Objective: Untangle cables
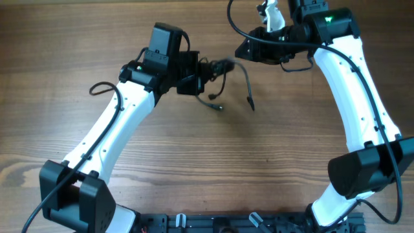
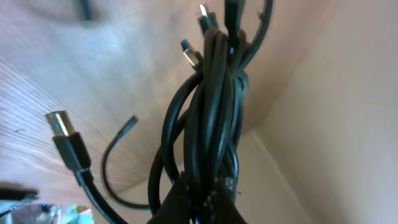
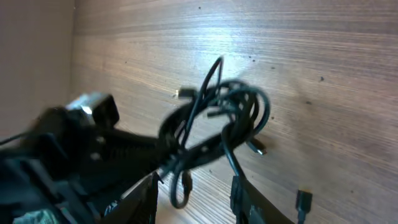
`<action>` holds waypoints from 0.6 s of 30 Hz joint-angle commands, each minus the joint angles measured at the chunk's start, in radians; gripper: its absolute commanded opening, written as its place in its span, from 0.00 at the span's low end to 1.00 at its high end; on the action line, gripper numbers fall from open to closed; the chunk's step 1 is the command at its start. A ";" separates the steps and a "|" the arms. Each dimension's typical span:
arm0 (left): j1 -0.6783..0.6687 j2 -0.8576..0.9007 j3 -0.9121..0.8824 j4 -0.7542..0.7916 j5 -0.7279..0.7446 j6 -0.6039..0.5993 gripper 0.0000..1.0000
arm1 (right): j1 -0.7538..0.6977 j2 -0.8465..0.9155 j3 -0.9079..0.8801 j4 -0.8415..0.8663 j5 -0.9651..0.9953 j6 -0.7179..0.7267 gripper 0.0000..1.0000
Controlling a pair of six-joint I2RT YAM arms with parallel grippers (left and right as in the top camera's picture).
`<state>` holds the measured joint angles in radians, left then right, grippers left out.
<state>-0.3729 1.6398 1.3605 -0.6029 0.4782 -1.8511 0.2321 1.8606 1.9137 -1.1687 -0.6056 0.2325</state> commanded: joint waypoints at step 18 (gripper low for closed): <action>-0.185 0.032 0.001 -0.461 -0.938 0.451 1.00 | -0.003 -0.006 0.005 -0.041 0.095 -0.009 0.41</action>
<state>-0.5610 1.6653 1.3605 -1.0672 -0.1978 -1.8263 0.2321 1.8606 1.9137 -1.2091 -0.5297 0.2329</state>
